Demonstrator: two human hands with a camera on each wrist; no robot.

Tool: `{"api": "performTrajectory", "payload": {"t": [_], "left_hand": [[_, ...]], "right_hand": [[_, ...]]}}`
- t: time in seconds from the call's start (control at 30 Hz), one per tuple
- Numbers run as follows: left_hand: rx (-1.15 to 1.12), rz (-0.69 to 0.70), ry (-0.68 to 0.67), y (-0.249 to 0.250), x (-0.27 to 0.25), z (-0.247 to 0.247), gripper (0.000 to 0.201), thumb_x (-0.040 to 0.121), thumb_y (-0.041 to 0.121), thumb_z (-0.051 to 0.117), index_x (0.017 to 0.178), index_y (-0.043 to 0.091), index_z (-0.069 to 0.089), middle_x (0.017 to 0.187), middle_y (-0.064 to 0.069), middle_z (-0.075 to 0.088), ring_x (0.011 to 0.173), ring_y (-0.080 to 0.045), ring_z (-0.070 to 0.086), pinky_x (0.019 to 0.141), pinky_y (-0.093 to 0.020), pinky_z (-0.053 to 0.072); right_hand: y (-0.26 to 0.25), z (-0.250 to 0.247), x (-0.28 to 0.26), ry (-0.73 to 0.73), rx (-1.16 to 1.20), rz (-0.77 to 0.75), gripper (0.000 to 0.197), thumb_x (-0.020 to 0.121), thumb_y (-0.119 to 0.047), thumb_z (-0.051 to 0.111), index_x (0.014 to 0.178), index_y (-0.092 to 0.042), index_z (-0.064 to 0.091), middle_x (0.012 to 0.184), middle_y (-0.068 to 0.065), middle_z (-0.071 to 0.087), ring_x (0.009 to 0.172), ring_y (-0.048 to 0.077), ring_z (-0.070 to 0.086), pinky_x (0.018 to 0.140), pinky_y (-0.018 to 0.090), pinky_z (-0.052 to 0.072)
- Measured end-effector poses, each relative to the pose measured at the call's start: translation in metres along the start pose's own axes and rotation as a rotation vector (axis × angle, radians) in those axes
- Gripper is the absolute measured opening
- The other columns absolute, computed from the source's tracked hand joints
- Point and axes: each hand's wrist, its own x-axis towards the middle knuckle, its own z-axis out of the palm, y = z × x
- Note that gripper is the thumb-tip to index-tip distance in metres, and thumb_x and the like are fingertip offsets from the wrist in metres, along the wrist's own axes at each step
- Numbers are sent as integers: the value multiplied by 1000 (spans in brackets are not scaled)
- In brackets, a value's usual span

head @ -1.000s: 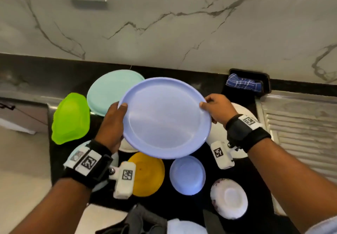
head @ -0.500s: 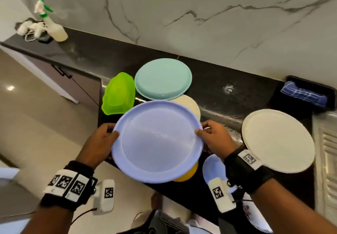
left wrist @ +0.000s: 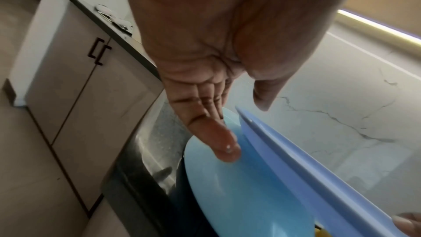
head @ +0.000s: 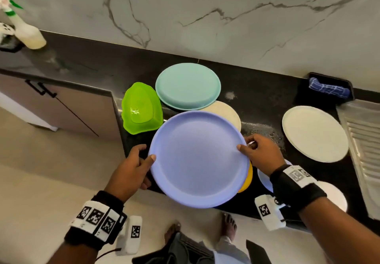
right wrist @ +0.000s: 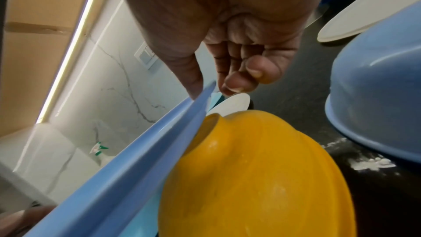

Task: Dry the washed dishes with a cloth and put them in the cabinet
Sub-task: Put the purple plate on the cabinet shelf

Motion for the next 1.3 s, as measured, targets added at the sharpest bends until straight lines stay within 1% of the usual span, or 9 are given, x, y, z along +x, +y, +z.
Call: {"api": "performTrajectory", "payload": {"t": [0.23, 0.33, 0.43, 0.53, 0.67, 0.8, 0.9, 1.07, 1.3], "left_hand": [[61, 311, 133, 46, 32, -47, 22, 100, 22, 61, 121, 27, 61, 81, 8, 68, 53, -13, 66, 59, -44, 58], [41, 574, 186, 120, 53, -56, 15, 98, 17, 65, 92, 30, 69, 75, 10, 73, 58, -6, 67, 58, -35, 57], [31, 741, 134, 219, 54, -57, 20, 93, 39, 69, 78, 25, 69, 64, 10, 72, 58, -8, 66, 66, -37, 56], [-221, 831, 9, 315, 44, -47, 45, 74, 65, 60, 83, 23, 72, 72, 1, 76, 67, -17, 71, 67, -38, 57], [-595, 837, -199, 424, 37, -25, 71, 71, 59, 74, 125, 14, 64, 111, -4, 75, 101, -19, 72, 82, -35, 58], [-860, 689, -389, 495, 37, -8, 35, 92, 34, 71, 121, 15, 67, 125, -2, 67, 117, -21, 63, 90, -36, 56], [-1092, 596, -536, 513, 35, 2, 20, 95, 21, 67, 114, 16, 67, 117, -6, 66, 108, -24, 64, 95, -39, 55], [-1252, 599, -464, 506, 29, 12, 20, 101, 5, 55, 120, 7, 62, 122, -20, 69, 94, -25, 73, 79, -34, 61], [-1350, 693, -462, 441, -60, -12, 40, 80, 8, 74, 118, 0, 63, 108, -21, 73, 90, -31, 75, 76, -36, 63]], "right_hand": [[-24, -24, -16, 218, 104, 57, 13, 89, -34, 71, 83, -24, 67, 77, -4, 69, 75, 21, 65, 70, 35, 50], [-61, -66, -8, 345, 312, -71, 5, 91, -23, 70, 87, -22, 69, 78, 2, 71, 63, 15, 63, 60, 36, 55], [-126, -135, -3, 465, 685, -201, 10, 97, -18, 62, 93, -10, 66, 84, 15, 70, 56, 16, 62, 49, 24, 48], [-189, -204, -7, 506, 1016, -325, 26, 100, -32, 54, 107, -9, 63, 94, 10, 74, 75, 24, 70, 65, 34, 53], [-246, -274, 5, 380, 1440, -366, 38, 98, -44, 54, 119, -13, 56, 117, 11, 68, 107, 30, 67, 80, 43, 55], [-271, -313, 17, 248, 1649, -440, 19, 98, -32, 57, 102, -14, 62, 115, 11, 64, 113, 28, 61, 87, 47, 53], [-272, -325, 16, 201, 1669, -468, 20, 97, -28, 57, 94, -12, 67, 96, 8, 68, 104, 25, 64, 97, 46, 49], [-269, -320, 3, 208, 1738, -475, 15, 96, -15, 58, 100, -2, 65, 92, 14, 67, 88, 26, 67, 103, 42, 48], [-252, -289, -99, 406, 1624, -567, 51, 74, -7, 78, 121, -3, 59, 109, 24, 68, 91, 29, 67, 77, 35, 56]]}}
